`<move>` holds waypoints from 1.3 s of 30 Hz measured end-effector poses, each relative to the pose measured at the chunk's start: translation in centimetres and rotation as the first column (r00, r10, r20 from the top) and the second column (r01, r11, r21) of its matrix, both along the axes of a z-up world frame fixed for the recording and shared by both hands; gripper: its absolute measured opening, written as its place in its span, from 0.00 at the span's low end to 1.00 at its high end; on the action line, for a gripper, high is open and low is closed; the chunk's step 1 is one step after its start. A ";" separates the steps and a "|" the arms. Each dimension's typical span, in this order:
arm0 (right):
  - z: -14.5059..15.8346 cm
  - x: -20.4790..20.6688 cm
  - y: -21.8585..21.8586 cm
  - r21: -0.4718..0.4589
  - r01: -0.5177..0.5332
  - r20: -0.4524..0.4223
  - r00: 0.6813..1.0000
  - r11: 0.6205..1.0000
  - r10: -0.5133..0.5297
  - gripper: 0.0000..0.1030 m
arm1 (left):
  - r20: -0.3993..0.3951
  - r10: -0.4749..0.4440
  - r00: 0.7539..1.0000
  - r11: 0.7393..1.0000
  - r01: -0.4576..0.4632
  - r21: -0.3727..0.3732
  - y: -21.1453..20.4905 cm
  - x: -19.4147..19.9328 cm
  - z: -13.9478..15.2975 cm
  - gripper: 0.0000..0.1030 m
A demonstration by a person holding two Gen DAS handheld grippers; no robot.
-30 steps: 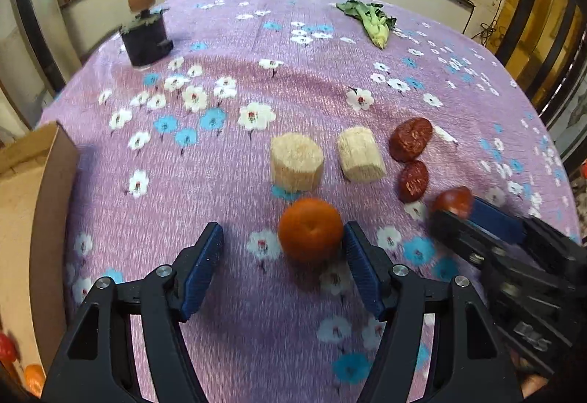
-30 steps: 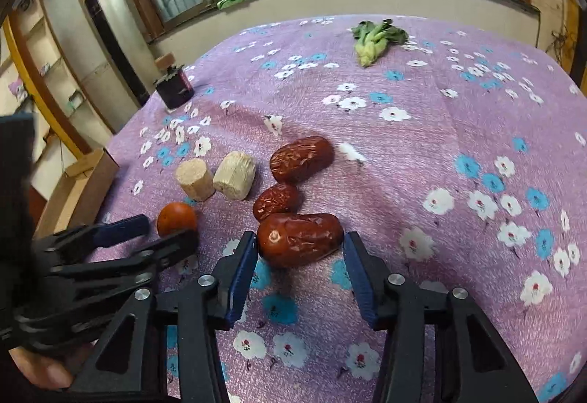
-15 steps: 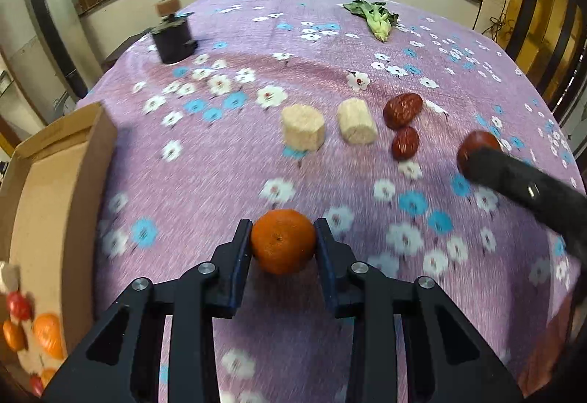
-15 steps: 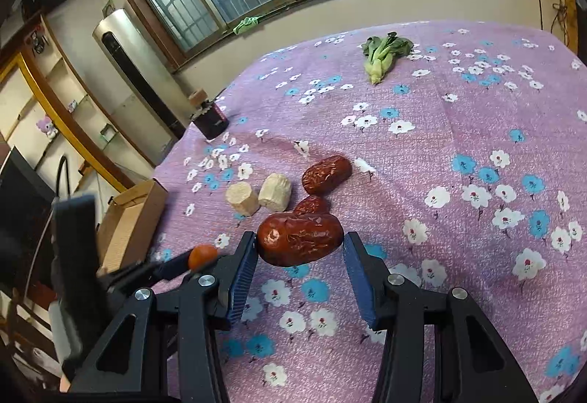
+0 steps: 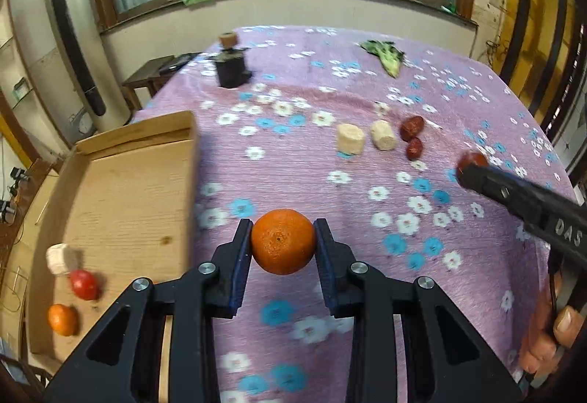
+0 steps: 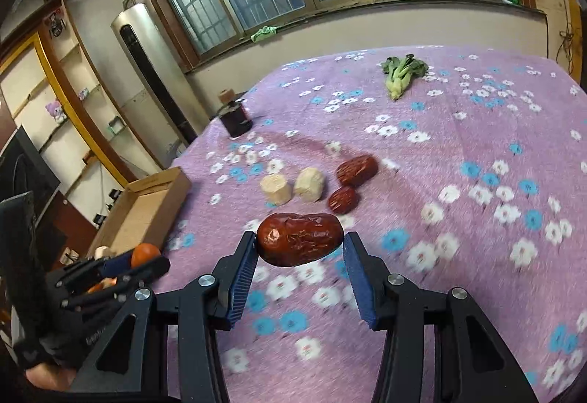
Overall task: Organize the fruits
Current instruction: 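Carry the orange in the left tool while the right tool carries the date to the tray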
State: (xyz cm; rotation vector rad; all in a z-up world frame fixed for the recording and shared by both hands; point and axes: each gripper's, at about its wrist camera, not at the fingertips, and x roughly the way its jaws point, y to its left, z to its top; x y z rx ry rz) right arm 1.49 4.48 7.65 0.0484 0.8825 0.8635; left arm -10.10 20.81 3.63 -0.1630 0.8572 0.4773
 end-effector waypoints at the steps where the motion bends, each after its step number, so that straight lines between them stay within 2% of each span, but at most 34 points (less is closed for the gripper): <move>1: -0.1 -0.6 0.1 0.002 0.005 -0.009 1.000 1.000 -0.005 0.48 | 0.006 0.013 1.000 1.000 -0.013 -0.004 0.8 -0.7 0.2 0.30; 4: -0.2 -2.3 1.1 0.004 -0.004 -0.033 0.999 1.000 0.004 0.48 | 0.026 0.039 0.999 0.999 -0.038 -0.007 2.4 -2.4 0.6 0.30; 7: 0.3 -4.1 2.8 -0.032 -0.033 -0.003 0.999 0.999 0.033 0.47 | 0.050 0.071 0.996 0.997 -0.071 0.011 3.9 -3.9 1.1 0.30; 17: 3.6 -8.5 6.3 -0.065 -0.099 0.082 0.991 0.993 0.105 0.47 | 0.098 0.121 0.988 0.993 -0.121 -0.007 7.2 -6.8 1.5 0.30; 24: 4.5 -9.9 7.7 -0.070 -0.134 0.102 0.985 0.989 0.141 0.47 | 0.098 0.128 0.987 0.992 -0.128 -0.004 7.9 -7.4 1.5 0.30; 39: 4.3 -11.4 10.3 -0.074 -0.206 0.098 0.972 0.976 0.213 0.47 | 0.084 0.156 0.984 0.987 -0.157 0.014 9.5 -8.0 1.3 0.30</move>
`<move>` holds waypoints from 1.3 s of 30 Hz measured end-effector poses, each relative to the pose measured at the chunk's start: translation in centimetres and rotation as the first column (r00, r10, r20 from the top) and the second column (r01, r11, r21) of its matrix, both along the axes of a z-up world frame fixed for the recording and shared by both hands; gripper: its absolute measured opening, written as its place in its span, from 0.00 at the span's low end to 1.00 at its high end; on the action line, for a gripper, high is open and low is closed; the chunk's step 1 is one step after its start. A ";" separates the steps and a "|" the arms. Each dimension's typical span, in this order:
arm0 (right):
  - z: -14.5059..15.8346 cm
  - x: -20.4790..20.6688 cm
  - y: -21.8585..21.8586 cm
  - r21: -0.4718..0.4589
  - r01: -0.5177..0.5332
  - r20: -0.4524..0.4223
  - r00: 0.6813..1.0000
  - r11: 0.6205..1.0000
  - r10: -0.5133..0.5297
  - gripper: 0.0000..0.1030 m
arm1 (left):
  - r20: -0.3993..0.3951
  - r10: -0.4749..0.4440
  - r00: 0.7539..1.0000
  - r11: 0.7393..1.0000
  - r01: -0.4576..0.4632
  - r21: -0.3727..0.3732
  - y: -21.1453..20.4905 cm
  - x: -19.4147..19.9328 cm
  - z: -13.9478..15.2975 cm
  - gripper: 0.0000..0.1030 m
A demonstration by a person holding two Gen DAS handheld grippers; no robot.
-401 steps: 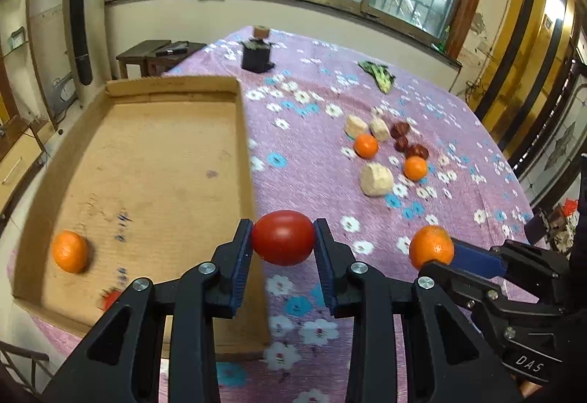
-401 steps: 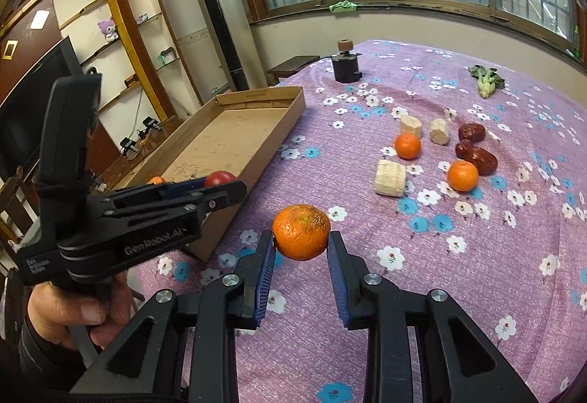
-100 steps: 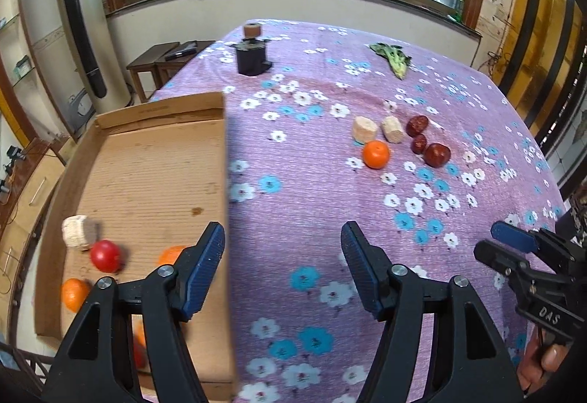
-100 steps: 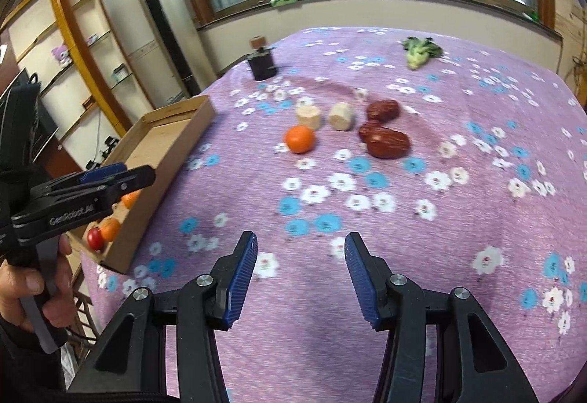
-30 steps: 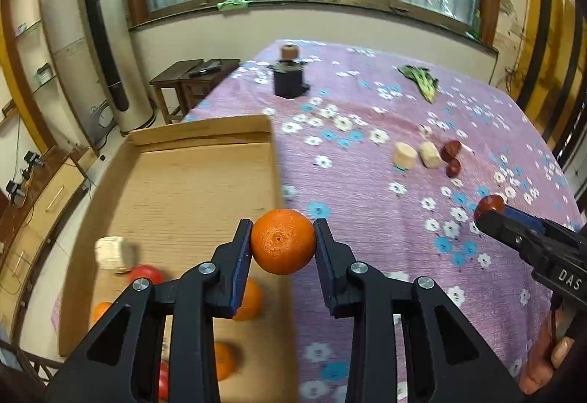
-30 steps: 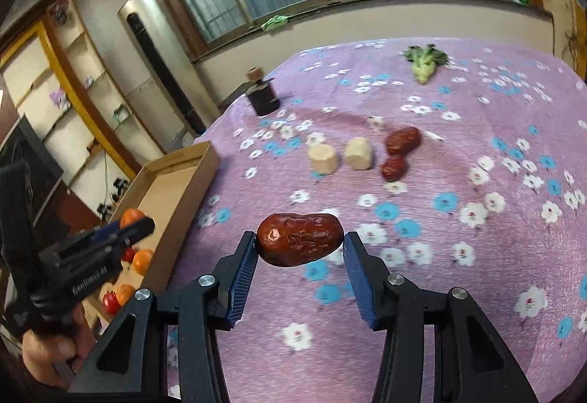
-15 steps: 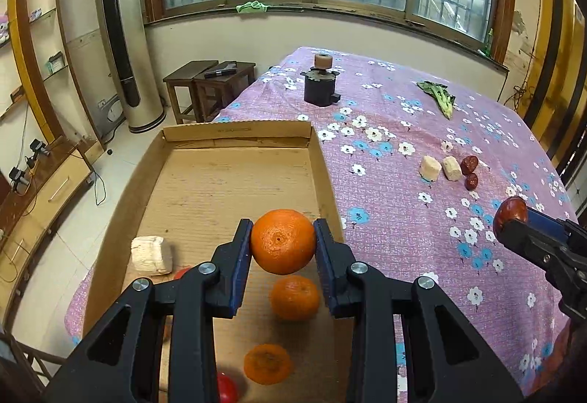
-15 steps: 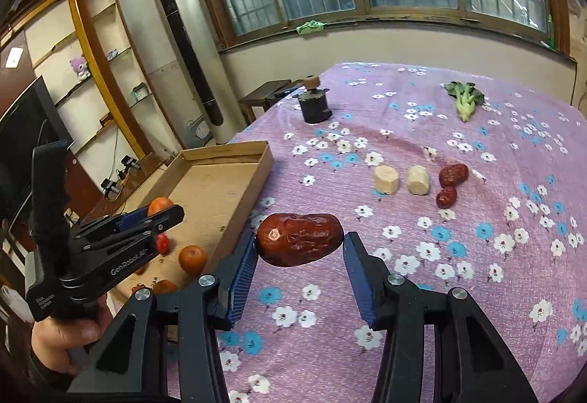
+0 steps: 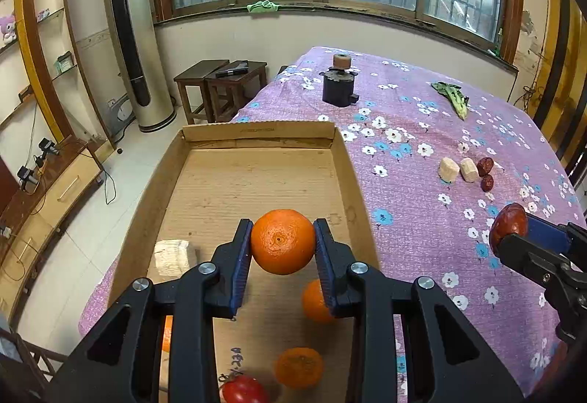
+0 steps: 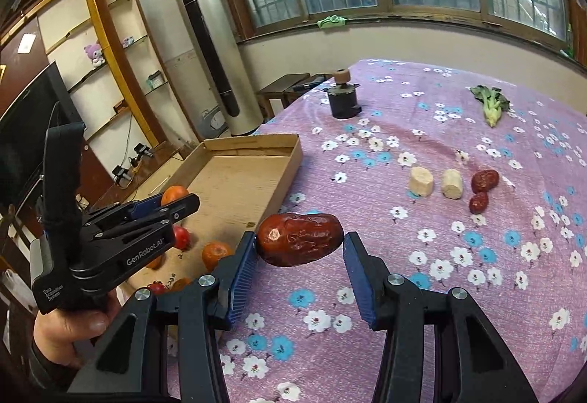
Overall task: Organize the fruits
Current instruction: 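Carry the orange in the left tool while the right tool carries the date to the tray, then open the left tool over the tray while the right tool releases the date there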
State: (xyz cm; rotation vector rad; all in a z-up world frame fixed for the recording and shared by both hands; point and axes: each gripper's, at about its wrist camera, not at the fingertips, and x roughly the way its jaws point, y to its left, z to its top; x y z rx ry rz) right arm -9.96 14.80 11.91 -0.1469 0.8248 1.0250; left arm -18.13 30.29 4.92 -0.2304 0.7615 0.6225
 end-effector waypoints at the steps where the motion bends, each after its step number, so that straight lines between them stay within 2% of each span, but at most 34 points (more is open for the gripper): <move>1: 0.0 -0.1 0.2 0.000 -0.006 0.000 1.000 1.000 0.006 0.47 | 0.000 0.001 1.000 1.000 -0.001 -0.002 0.2 -0.1 -0.1 0.30; 18: -0.7 -2.2 5.1 -0.005 -0.117 0.001 0.993 0.993 0.117 0.47 | 0.008 0.079 0.997 0.996 -0.079 -0.033 5.4 -1.7 0.1 0.30; 25: -1.7 -2.3 8.7 -0.013 -0.171 -0.023 0.985 0.985 0.170 0.47 | 0.007 0.104 0.995 0.991 -0.103 -0.084 8.2 -1.4 -0.3 0.30; 30: -2.7 -2.6 12.0 -0.045 -0.223 -0.017 0.975 0.974 0.223 0.47 | 0.002 0.132 0.991 0.980 -0.131 -0.147 11.1 -0.6 -0.7 0.30; 33: -4.3 -2.6 14.1 -0.091 -0.239 -0.026 0.971 0.967 0.238 0.47 | -0.042 0.140 0.989 0.979 -0.145 -0.145 12.0 0.3 -1.5 0.30; 39: -6.8 -2.8 15.6 -0.151 -0.266 -0.041 0.964 0.952 0.263 0.47 | -0.127 0.109 0.986 0.980 -0.128 -0.155 11.8 1.7 -3.7 0.30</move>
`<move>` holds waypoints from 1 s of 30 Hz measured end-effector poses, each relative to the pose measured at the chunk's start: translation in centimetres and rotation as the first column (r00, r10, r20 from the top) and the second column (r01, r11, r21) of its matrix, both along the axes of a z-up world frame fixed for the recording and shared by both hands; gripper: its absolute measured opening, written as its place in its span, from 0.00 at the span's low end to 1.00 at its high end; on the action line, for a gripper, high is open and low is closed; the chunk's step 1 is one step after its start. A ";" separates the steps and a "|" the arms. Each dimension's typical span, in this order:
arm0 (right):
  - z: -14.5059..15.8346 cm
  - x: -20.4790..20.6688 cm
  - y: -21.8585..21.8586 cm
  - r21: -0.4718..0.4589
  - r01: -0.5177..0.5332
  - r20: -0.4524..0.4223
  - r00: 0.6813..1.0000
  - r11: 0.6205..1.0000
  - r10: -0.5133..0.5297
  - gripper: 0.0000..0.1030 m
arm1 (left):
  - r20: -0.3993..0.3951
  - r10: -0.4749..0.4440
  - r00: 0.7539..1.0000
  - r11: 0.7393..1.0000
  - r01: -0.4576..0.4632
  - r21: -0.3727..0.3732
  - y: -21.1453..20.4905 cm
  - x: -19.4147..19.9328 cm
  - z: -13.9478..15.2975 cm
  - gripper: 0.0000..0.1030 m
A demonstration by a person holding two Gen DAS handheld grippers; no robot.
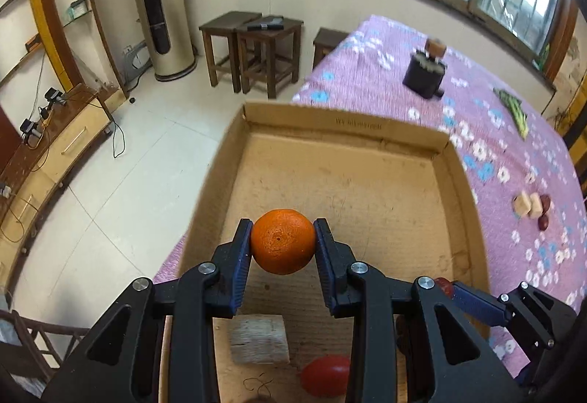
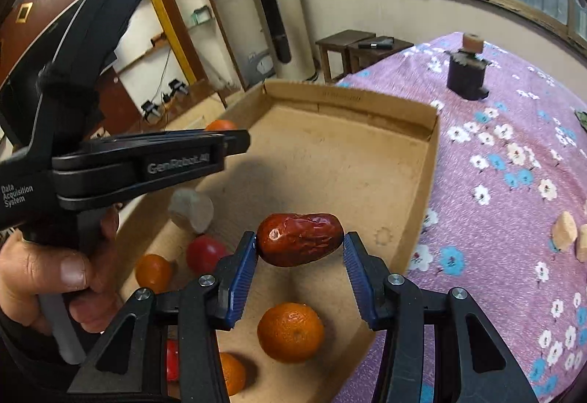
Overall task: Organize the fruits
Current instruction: 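Open the left tool over the tray while the right tool releases the date there, then move both open tools back over the table toward the remaining items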
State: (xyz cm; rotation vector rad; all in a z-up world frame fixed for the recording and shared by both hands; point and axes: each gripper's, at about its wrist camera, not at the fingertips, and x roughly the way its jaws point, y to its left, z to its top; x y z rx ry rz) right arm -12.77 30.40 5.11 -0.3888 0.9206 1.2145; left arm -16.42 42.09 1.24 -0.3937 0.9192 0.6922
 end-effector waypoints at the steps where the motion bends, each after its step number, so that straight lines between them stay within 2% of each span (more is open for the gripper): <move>1: -0.2 0.0 0.1 -0.008 -0.002 0.006 1.000 1.000 0.002 0.47 | -0.019 -0.002 1.000 1.000 0.002 -0.006 0.0 0.2 -0.5 0.30; 8: -0.7 -0.4 1.3 -0.045 -0.048 0.046 0.998 0.998 0.050 0.48 | -0.081 -0.001 0.997 0.998 -0.003 -0.056 0.4 0.8 -1.8 0.31; 9: -0.7 -0.4 1.4 -0.045 -0.053 0.047 0.997 0.998 0.055 0.48 | -0.078 -0.007 0.997 0.998 0.003 -0.057 0.3 0.8 -1.7 0.38; 10: -0.7 -0.3 1.4 -0.045 -0.055 0.045 0.997 0.997 0.057 0.48 | -0.085 -0.006 0.996 0.999 0.002 -0.049 0.2 0.8 -1.7 0.51; 12: -0.6 -0.1 1.3 -0.050 -0.057 0.038 0.998 0.997 0.059 0.49 | -0.087 0.003 0.996 0.999 -0.007 -0.035 0.2 0.7 -1.6 0.65; 18: 0.4 0.4 -0.2 -0.014 -0.047 0.013 0.999 0.999 0.047 0.59 | -0.052 0.032 0.998 0.999 -0.034 -0.025 -0.3 -0.4 -0.8 0.65; 26: 2.5 1.3 -5.2 0.062 0.007 -0.017 1.000 0.998 -0.006 0.60 | 0.050 0.054 0.997 0.998 -0.055 0.010 -3.7 -1.8 1.8 0.65; 30: 3.3 2.2 -9.0 0.081 0.068 -0.019 0.998 0.994 -0.067 0.60 | 0.079 -0.002 0.997 1.000 0.000 0.028 -7.0 -0.7 2.8 0.66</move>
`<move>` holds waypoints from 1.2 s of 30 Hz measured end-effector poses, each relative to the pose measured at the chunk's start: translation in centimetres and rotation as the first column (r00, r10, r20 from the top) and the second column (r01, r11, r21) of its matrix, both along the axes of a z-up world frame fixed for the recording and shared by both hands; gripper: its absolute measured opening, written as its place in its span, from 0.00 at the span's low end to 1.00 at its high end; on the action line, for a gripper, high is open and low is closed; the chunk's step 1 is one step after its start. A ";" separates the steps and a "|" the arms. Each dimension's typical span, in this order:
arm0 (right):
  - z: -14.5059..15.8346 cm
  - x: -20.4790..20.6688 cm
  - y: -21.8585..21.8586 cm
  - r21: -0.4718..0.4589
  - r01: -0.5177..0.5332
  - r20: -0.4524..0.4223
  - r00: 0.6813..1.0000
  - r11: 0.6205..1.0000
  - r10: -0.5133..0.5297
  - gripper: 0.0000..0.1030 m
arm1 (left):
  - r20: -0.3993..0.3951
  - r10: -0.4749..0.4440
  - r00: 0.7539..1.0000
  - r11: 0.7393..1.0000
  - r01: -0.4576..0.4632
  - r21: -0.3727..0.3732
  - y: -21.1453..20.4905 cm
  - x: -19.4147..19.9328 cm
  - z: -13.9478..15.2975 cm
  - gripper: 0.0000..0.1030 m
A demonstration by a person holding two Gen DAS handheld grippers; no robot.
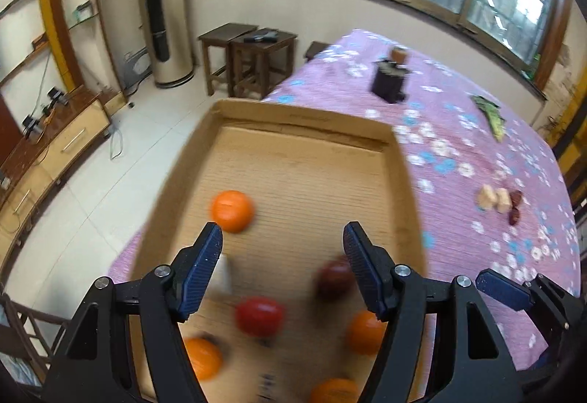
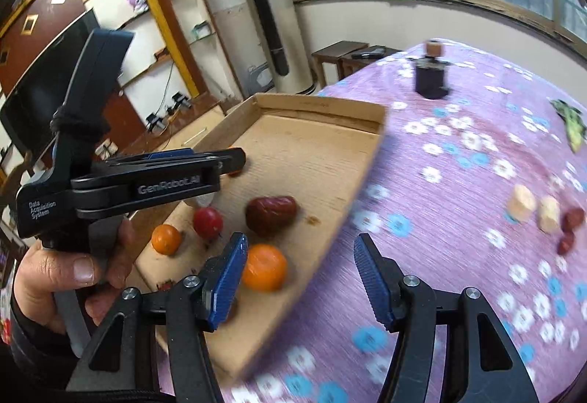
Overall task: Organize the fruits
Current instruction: 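Move both open tools back over the table toward the remaining items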
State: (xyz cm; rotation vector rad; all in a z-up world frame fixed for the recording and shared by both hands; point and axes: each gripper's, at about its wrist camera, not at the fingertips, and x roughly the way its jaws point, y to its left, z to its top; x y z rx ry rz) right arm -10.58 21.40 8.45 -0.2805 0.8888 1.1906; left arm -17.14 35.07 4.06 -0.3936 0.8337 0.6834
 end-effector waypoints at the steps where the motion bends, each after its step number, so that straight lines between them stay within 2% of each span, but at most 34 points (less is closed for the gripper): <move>1: 0.1 0.3 -0.6 0.001 0.012 0.001 1.000 1.000 -0.012 0.60 | 0.001 -0.015 1.000 1.000 0.015 0.006 -0.8 0.4 0.1 0.66; 9: 0.6 3.3 -7.1 0.004 0.139 0.001 0.990 0.990 -0.139 0.61 | 0.003 -0.141 0.990 0.990 0.141 0.027 -6.7 3.4 1.2 0.70; 17: 0.9 5.7 -12.8 0.031 0.233 -0.017 0.972 0.972 -0.232 0.64 | -0.011 -0.201 0.980 0.979 0.201 0.027 -10.6 5.2 1.4 0.71; 29: 0.0 8.3 -17.8 0.032 0.326 -0.031 0.945 0.945 -0.325 0.65 | -0.044 -0.259 0.965 0.966 0.260 0.018 -13.8 7.3 0.6 0.71; 36: -0.8 10.1 -19.0 0.017 0.374 -0.030 0.927 0.927 -0.373 0.65 | -0.059 -0.292 0.955 0.956 0.293 0.007 -14.7 8.6 -0.1 0.71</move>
